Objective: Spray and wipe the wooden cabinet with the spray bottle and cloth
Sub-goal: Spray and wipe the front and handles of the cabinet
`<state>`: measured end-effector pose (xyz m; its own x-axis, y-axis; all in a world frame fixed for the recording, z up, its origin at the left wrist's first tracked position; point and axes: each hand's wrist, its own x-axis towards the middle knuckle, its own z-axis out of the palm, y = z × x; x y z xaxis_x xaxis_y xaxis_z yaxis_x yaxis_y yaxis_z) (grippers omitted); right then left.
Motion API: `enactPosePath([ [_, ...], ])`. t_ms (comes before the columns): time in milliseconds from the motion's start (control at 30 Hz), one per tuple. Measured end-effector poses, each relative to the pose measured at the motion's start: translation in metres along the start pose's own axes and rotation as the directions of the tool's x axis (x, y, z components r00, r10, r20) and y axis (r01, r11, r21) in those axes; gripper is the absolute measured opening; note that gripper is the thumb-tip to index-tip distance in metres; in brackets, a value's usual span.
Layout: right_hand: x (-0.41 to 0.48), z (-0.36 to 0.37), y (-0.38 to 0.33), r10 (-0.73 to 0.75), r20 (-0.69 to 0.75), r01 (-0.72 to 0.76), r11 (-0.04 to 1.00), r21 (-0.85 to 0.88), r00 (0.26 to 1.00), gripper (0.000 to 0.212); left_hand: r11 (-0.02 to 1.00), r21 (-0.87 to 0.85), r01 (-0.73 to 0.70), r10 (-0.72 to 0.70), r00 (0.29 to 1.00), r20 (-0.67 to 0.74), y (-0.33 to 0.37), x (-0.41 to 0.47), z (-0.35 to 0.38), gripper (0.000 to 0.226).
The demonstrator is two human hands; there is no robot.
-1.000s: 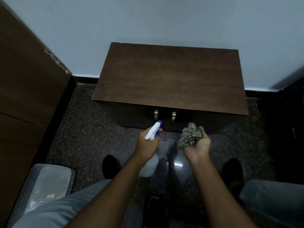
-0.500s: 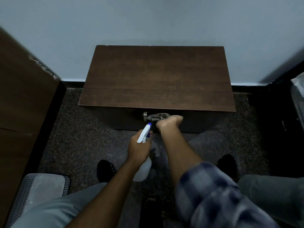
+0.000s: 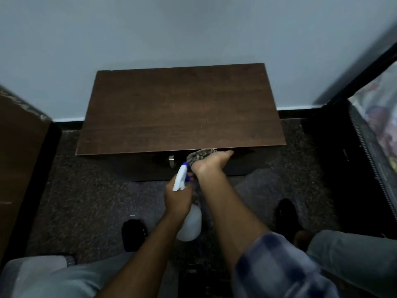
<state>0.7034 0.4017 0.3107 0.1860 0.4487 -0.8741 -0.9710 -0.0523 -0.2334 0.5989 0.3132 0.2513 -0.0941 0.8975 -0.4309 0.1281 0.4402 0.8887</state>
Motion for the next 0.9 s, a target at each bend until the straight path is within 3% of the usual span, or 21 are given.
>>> enactPosePath([
  [67, 0.012, -0.010, -0.023, -0.051, 0.127, 0.034, 0.991, 0.133, 0.991, 0.073, 0.999, -0.015, -0.032, 0.032, 0.999, 0.026, 0.000, 0.001, 0.003, 0.053],
  [167, 0.037, -0.034, -0.082, -0.304, -0.014, 0.304, 0.945, 0.120, 0.952, 0.054, 0.998, 0.034, -0.058, 0.053, 0.989, 0.136, 0.004, -0.001, 0.012, 0.051],
  [233, 0.042, -0.060, -0.107, -0.367, -0.108, 0.370, 0.929, 0.010, 0.924, 0.041, 0.996, 0.066, -0.065, 0.051, 0.979, 0.198, 0.006, -0.003, 0.023, 0.050],
  [367, 0.036, -0.111, -0.121, -0.391, -0.145, 0.366, 0.915, -0.172, 0.909, 0.038, 0.985, 0.143, -0.099, 0.052, 0.952, 0.301, 0.009, -0.011, 0.057, 0.036],
  [467, 0.024, -0.147, -0.119, -0.351, -0.217, 0.327, 0.935, -0.138, 0.911, 0.021, 0.982, 0.169, -0.085, 0.027, 0.948, 0.317, 0.016, -0.014, 0.089, 0.015],
  [567, 0.016, -0.167, -0.108, -0.287, -0.151, 0.273, 0.956, -0.106, 0.946, 0.010, 0.986, 0.141, -0.088, 0.036, 0.942, 0.335, 0.026, -0.016, 0.111, 0.027],
  [700, 0.010, -0.141, -0.106, -0.306, 0.031, 0.307, 0.951, -0.044, 0.951, 0.029, 0.985, 0.140, -0.097, 0.052, 0.955, 0.293, 0.031, -0.014, 0.105, 0.038],
  [767, 0.013, -0.105, -0.112, -0.387, 0.067, 0.387, 0.922, 0.007, 0.920, 0.026, 0.987, 0.133, -0.091, 0.054, 0.964, 0.262, 0.028, -0.012, 0.092, 0.044],
  [900, 0.018, -0.033, -0.119, -0.410, -0.097, 0.419, 0.902, 0.102, 0.907, 0.062, 0.989, 0.132, -0.068, 0.035, 0.971, 0.235, 0.017, -0.015, 0.067, 0.047],
])
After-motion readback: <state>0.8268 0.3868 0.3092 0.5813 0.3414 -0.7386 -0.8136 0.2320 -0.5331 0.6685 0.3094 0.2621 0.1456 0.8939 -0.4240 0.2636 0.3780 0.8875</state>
